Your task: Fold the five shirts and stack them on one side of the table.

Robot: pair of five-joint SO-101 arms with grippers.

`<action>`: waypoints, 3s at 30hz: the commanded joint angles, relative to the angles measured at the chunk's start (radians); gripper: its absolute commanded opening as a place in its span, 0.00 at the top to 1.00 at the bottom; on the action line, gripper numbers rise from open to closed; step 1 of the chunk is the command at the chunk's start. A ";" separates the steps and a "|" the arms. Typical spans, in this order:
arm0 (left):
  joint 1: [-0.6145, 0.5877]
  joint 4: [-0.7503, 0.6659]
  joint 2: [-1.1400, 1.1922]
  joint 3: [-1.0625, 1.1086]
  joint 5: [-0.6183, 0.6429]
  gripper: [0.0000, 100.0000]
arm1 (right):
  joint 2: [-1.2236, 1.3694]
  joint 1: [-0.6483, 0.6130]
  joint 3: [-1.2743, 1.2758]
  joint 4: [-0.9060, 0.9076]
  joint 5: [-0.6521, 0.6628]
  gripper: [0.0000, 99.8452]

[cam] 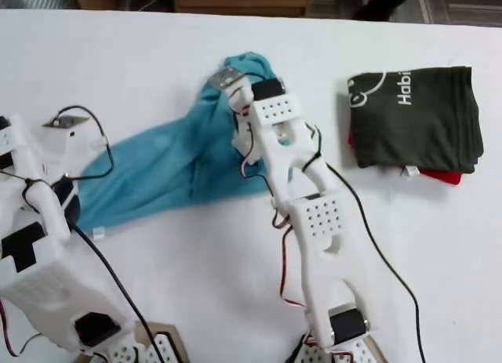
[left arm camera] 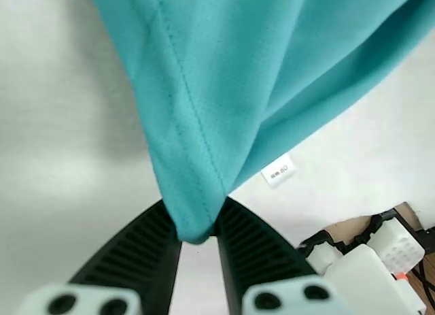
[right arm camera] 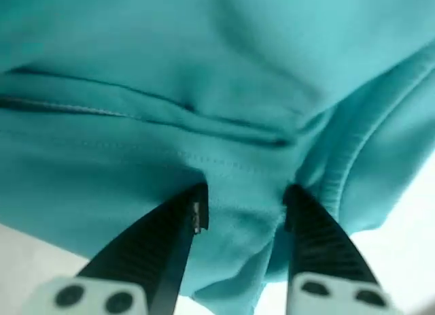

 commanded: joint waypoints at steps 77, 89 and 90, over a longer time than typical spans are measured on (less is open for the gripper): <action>0.158 0.037 -0.572 -0.576 0.272 0.97 | -1.167 0.059 -0.049 0.010 0.006 0.98; 0.080 0.003 -0.744 -0.579 0.450 0.97 | -1.320 0.053 -0.044 -0.077 0.006 0.98; 0.080 0.003 -0.764 -0.578 0.446 0.97 | -1.320 0.053 -0.049 -0.077 0.006 0.98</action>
